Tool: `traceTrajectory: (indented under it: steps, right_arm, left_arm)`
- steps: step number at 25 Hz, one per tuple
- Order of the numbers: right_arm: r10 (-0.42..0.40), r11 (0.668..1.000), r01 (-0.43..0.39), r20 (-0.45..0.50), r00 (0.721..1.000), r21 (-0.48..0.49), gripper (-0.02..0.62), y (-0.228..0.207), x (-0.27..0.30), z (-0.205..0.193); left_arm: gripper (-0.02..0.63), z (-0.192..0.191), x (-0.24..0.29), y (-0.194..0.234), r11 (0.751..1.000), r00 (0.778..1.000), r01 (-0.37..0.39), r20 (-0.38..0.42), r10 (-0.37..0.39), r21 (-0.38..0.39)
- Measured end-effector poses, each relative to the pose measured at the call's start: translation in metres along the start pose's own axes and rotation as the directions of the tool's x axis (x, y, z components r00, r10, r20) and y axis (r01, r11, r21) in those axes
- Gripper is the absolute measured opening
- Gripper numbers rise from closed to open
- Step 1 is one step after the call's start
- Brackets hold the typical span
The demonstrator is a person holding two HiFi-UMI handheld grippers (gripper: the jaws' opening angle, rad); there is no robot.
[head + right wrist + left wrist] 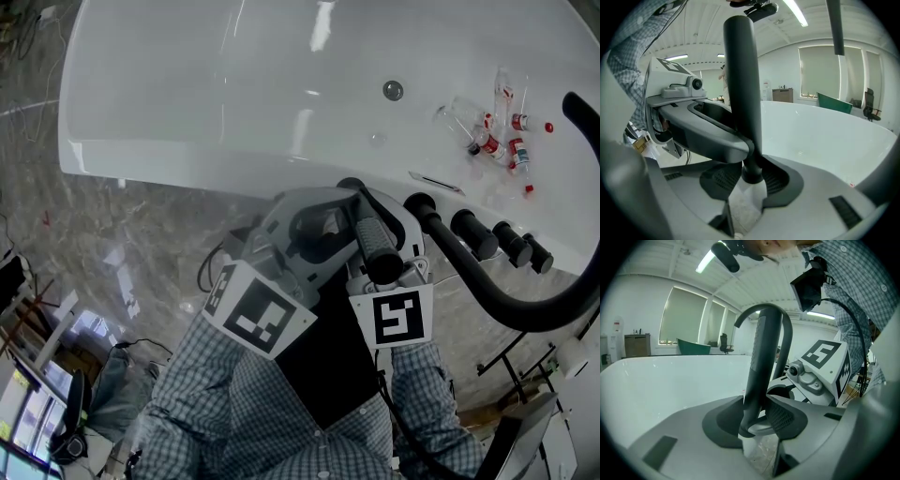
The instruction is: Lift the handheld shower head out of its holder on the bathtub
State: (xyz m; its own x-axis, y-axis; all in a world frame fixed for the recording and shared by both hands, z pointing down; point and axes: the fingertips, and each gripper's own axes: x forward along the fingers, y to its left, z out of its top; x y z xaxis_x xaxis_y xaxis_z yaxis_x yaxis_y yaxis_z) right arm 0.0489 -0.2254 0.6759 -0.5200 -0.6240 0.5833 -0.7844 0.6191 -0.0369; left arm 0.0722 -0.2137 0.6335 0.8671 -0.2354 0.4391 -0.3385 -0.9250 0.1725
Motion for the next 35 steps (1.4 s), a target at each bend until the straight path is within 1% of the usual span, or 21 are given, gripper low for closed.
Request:
traceTrajectory:
  steps: [3,6,9,13,16,19,27,30,32,35]
  right_arm:
    - [-0.007,1.000,0.007,0.019,1.000,0.018,0.130,0.000,-0.001,0.003]
    - [-0.001,1.000,0.001,0.005,1.000,-0.002,0.130,0.002,-0.004,0.004]
    - [0.003,1.000,-0.003,-0.006,1.000,-0.020,0.130,0.004,-0.008,0.009]
    - [0.001,0.999,-0.001,-0.003,1.000,-0.032,0.130,0.007,-0.014,0.019]
    - [-0.003,1.000,0.004,0.008,1.000,-0.029,0.130,0.008,-0.021,0.026]
    - [-0.012,1.000,0.012,0.018,1.000,-0.022,0.130,0.009,-0.028,0.034]
    - [-0.040,0.999,0.039,0.053,0.998,0.028,0.130,0.010,-0.057,0.060]
    - [-0.050,0.998,0.047,0.051,0.997,0.052,0.130,0.011,-0.074,0.072]
    - [-0.049,0.998,0.046,0.065,0.997,0.039,0.130,0.012,-0.087,0.084]
    - [-0.054,0.997,0.050,0.068,0.996,0.052,0.130,0.014,-0.104,0.101]
  left_arm:
    - [0.143,0.001,-0.001,-0.001,1.000,1.000,-0.001,0.004,0.001,0.002]
    - [0.143,0.004,-0.004,-0.003,1.000,1.000,-0.005,0.004,0.005,0.001]
    - [0.143,0.009,-0.010,-0.003,1.000,1.000,-0.011,0.013,0.012,-0.016]
    - [0.143,0.017,-0.018,-0.004,0.999,0.999,-0.019,0.026,0.019,-0.027]
    - [0.143,0.025,-0.022,-0.007,1.000,0.999,-0.017,0.031,0.018,-0.014]
    - [0.143,0.034,-0.025,-0.012,1.000,1.000,-0.011,0.026,0.011,0.015]
    - [0.143,0.066,-0.038,-0.029,0.999,0.999,-0.004,0.032,0.003,0.050]
    - [0.143,0.085,-0.046,-0.038,0.998,0.999,-0.006,0.042,0.003,0.062]
    - [0.143,0.099,-0.052,-0.045,0.998,0.999,-0.009,0.050,0.005,0.067]
    - [0.143,0.120,-0.063,-0.052,0.998,0.998,-0.016,0.066,0.012,0.067]
